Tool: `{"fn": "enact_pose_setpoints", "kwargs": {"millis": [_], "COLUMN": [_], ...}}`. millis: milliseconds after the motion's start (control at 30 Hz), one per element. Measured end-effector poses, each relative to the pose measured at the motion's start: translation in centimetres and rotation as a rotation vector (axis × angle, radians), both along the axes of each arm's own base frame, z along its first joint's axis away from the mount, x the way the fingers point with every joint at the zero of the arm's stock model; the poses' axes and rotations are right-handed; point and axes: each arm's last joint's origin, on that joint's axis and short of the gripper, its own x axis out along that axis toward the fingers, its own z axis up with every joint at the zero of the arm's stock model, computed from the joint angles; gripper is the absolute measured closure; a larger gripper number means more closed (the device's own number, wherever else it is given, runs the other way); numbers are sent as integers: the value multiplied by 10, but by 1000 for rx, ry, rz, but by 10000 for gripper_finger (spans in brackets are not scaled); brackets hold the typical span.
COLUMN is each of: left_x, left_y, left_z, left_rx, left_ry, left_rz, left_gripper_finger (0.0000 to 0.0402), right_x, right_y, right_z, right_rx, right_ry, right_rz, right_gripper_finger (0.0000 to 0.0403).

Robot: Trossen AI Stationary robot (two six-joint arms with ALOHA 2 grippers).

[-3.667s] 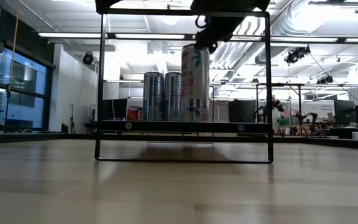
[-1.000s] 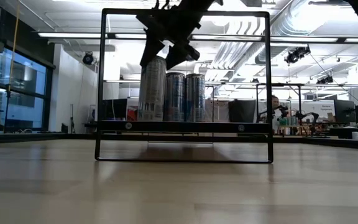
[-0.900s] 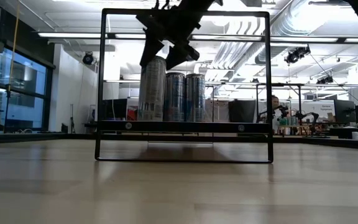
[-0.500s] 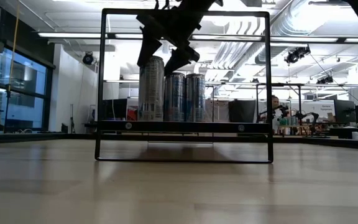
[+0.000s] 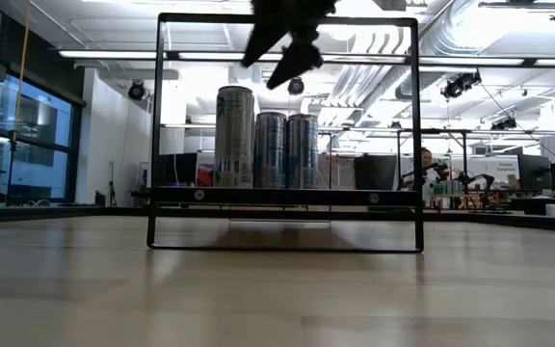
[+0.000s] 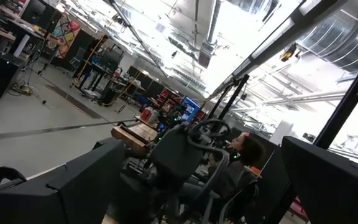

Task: Place canned beverage on shelf
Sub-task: Put the white pink soda can on the shelf aligned with the other white pink soda can

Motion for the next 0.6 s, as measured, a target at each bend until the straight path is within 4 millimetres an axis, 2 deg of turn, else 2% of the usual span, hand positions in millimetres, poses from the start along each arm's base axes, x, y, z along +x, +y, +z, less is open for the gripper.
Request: {"fn": "enact_pose_setpoints", "kwargs": {"millis": [167,300,467,600], "left_x": [0,1,1,3], "left_y": [0,0,1,2], "left_z": [-1,-3,-6,-6], "left_rx": [42,50,46,34], "left_ry": [20,48,76,81], "left_rz": [14,29,45,83], "left_gripper_finger": [7,7,7,7], "right_x": [-38,-73,-125,-157], "right_y": [3,9,25,40], "right_z": [16,8,-15,-23], "right_rx": [-48,-32,70,166], "right_ry": [145,177,45,-165], "right_rz": [35,15,-71,-88], "right_gripper_finger": [34,34,33,33]}}
